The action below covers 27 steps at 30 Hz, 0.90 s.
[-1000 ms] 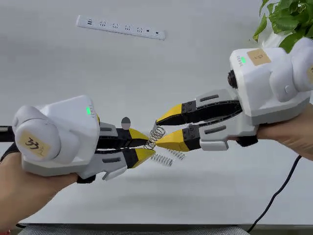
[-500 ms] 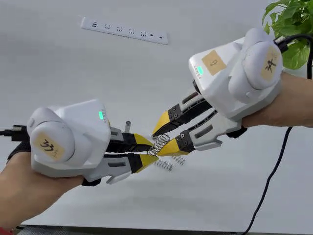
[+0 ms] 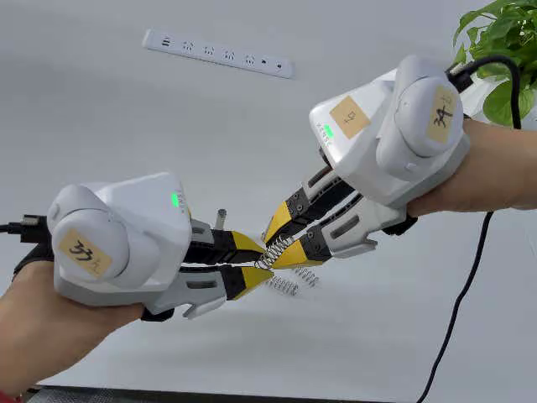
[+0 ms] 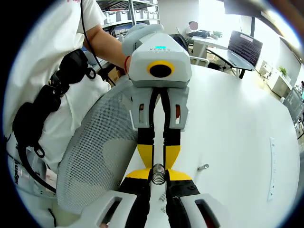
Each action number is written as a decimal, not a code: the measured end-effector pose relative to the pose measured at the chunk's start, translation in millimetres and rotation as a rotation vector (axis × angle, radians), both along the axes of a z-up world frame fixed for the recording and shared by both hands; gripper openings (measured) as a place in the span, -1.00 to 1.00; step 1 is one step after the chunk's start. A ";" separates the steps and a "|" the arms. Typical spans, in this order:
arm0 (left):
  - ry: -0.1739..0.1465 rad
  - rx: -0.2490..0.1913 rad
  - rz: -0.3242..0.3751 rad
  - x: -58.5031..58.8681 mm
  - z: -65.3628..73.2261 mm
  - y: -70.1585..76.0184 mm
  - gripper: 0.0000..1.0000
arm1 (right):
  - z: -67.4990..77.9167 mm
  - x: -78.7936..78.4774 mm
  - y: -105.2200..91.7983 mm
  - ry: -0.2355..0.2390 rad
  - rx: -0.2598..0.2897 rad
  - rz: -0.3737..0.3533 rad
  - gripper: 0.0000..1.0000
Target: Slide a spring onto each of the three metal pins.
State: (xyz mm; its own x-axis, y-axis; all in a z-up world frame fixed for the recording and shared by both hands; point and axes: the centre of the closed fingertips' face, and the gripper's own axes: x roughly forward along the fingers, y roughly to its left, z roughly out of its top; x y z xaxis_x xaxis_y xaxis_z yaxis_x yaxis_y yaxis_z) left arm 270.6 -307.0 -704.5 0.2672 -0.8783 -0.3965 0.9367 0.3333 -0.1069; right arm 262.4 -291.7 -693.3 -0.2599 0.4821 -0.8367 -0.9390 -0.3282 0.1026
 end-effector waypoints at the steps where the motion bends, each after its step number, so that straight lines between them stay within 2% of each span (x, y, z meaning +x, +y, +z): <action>1: 0.000 0.000 0.000 -0.1 -0.1 0.0 -0.88 | -0.2 0.2 -0.1 0.001 0.000 -0.001 -0.85; 17: -0.006 -0.003 -0.003 -1.1 -2.9 1.9 -0.87 | -1.6 -3.0 3.1 0.007 -0.011 0.006 -0.87; 27: -0.015 -0.009 0.006 -2.7 -5.1 7.9 -0.86 | -3.6 -3.2 8.6 0.012 -0.004 -0.005 -0.87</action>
State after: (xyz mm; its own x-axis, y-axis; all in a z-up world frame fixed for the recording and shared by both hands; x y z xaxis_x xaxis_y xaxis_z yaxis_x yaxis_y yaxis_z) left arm 267.9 -299.1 -709.7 0.2781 -0.8801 -0.3849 0.9363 0.3379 -0.0962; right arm 259.1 -283.1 -696.9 -0.2672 0.4801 -0.8355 -0.9394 -0.3229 0.1149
